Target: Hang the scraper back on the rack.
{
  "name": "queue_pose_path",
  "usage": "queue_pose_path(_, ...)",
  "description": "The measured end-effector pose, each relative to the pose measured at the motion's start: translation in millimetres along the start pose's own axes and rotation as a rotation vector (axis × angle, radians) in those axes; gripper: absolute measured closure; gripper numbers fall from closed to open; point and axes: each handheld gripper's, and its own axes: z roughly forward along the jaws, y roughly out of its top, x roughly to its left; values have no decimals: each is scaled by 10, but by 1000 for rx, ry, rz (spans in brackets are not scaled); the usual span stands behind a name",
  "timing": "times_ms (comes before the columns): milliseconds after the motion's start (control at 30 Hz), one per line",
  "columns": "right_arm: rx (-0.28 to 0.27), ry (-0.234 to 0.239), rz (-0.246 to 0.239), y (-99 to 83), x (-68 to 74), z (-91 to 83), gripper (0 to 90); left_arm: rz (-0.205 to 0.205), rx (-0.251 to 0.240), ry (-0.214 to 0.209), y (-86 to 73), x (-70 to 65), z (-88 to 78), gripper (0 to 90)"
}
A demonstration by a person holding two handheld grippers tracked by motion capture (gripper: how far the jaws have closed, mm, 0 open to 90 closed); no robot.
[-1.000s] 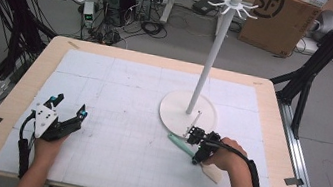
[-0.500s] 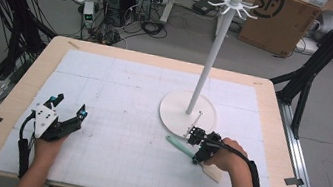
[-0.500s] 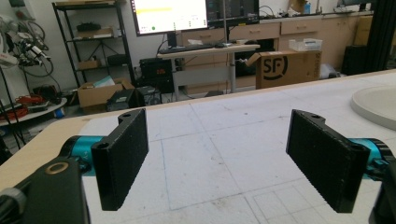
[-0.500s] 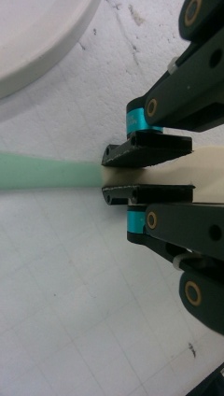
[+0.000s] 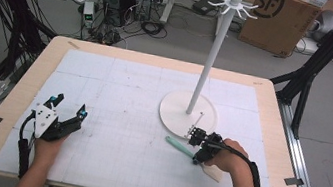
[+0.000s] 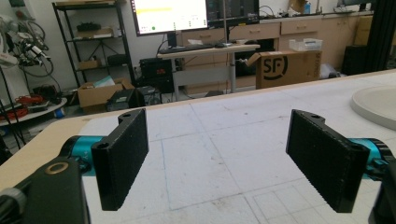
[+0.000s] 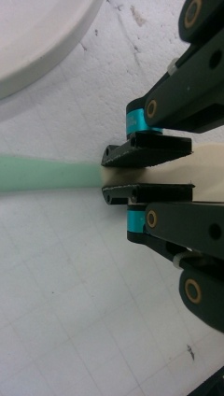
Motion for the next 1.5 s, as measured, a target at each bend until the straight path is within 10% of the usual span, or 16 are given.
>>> queue_pose_path(600, -40, 3, -11, -52, 13, -22, 806, 2, 1, -1, 1, 0, -2, 216)
queue_pose_path(1500, -426, 10, 20, -366, 28, -199, 806, 4, 3, -1, 1, -1, -3, 216)
